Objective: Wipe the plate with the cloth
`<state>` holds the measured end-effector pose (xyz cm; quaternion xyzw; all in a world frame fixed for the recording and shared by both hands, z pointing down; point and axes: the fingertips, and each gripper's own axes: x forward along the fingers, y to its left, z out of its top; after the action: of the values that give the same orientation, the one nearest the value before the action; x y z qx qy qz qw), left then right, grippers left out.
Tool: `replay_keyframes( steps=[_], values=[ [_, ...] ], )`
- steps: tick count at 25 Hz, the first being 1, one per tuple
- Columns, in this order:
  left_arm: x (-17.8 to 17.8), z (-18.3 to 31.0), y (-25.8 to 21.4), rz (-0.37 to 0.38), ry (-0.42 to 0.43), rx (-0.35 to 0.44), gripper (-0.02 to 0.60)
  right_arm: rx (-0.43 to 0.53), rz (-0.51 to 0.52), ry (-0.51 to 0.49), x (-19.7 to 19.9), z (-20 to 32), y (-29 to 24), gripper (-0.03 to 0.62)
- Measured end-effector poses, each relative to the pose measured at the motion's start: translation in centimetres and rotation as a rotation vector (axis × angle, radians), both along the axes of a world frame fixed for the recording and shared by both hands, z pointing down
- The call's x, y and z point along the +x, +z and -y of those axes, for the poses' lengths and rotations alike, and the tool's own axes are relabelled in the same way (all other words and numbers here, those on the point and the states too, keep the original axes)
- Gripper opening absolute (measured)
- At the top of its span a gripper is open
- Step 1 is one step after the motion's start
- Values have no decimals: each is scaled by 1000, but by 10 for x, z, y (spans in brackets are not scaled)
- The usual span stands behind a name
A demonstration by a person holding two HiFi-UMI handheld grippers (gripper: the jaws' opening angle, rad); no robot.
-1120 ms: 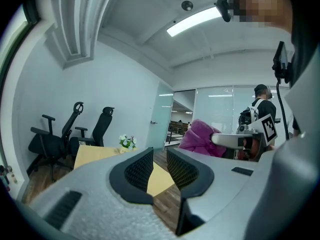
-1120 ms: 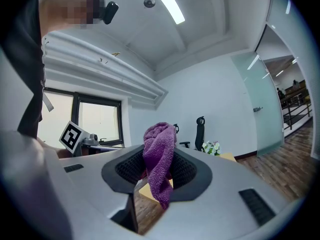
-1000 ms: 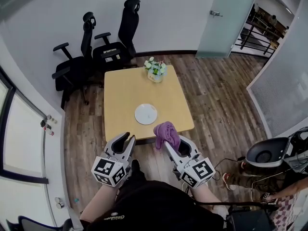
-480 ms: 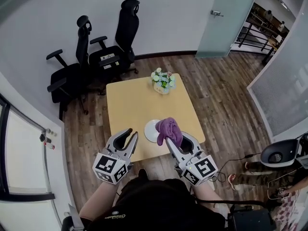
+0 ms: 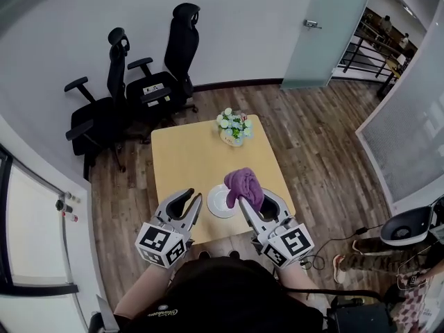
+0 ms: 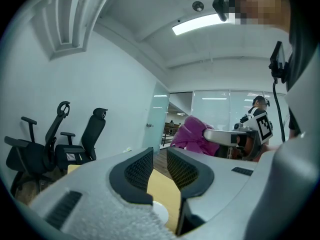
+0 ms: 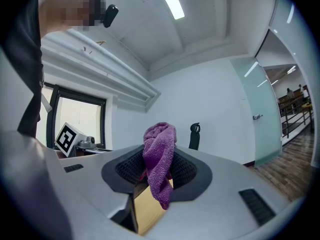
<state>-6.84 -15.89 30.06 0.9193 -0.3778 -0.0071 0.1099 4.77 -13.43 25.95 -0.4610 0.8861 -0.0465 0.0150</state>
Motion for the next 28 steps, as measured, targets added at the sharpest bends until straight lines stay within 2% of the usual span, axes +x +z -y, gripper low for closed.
replay_keyframes(
  steps=[7, 13, 19, 28],
  values=[
    [2, 11, 10, 14, -36, -18, 84, -25, 0, -20, 9, 15, 11, 129],
    [8, 11, 35, 9, -40, -101, 83, -86, -7, -38, 11, 22, 32, 129],
    [17, 15, 68, 43, -39, -185, 80, -189, -5, -45, 16, 32, 69, 129],
    [17, 23, 161, 79, -28, -358, 80, -395, -30, -78, 6, 40, 172, 129]
  ],
)
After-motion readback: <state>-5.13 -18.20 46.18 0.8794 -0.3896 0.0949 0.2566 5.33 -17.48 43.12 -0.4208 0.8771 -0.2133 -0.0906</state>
